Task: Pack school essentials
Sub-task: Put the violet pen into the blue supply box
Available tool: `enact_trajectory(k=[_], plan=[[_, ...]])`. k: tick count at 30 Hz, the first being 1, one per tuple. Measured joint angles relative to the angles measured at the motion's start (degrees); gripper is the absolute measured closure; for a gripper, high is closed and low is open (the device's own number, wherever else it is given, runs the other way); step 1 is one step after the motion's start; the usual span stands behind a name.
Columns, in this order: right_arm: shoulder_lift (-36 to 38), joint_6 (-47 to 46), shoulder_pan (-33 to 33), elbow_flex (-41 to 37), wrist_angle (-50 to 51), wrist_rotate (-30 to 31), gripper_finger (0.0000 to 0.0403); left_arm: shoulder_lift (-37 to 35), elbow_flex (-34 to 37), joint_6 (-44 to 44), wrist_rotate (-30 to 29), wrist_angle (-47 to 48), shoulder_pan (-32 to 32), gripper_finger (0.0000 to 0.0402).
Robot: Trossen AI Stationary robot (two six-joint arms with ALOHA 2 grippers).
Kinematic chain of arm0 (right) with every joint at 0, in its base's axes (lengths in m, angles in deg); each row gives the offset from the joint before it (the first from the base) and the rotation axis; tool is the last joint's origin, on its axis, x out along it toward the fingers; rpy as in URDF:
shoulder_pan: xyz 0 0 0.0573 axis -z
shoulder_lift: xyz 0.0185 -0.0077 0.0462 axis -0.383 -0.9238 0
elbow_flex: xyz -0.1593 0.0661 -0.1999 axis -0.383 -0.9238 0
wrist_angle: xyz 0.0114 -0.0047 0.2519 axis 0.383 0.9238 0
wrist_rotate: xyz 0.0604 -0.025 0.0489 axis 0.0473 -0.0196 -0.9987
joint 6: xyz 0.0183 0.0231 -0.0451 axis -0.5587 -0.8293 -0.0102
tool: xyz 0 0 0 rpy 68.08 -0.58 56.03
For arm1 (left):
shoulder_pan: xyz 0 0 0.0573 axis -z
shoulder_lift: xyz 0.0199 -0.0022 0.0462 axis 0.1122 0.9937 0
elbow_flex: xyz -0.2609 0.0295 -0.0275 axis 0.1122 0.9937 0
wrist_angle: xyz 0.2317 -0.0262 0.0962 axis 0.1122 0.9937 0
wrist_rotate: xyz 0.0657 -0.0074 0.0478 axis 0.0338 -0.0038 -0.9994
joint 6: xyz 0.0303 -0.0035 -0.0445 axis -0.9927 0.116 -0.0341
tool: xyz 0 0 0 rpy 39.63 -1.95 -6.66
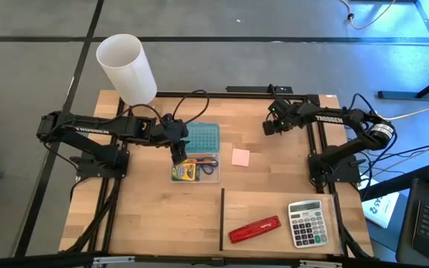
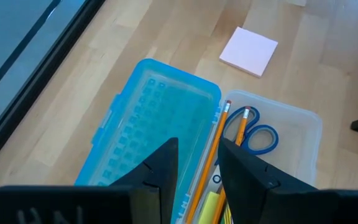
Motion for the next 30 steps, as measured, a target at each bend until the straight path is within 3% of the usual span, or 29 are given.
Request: enact_trajectory(k=[17, 30], plan=[[0.17, 6.91, -13.87, 13.55, 7.53, 3.40, 0.0340, 0.00, 0.00, 0.00, 0.02, 0.07, -0.01, 0.0294], [0.17, 14.70, -26.74, 21.58, 2.79, 3.48, 0.0340, 0.00, 0.00, 0.00, 0.00, 0.02, -0.01, 0.0294]])
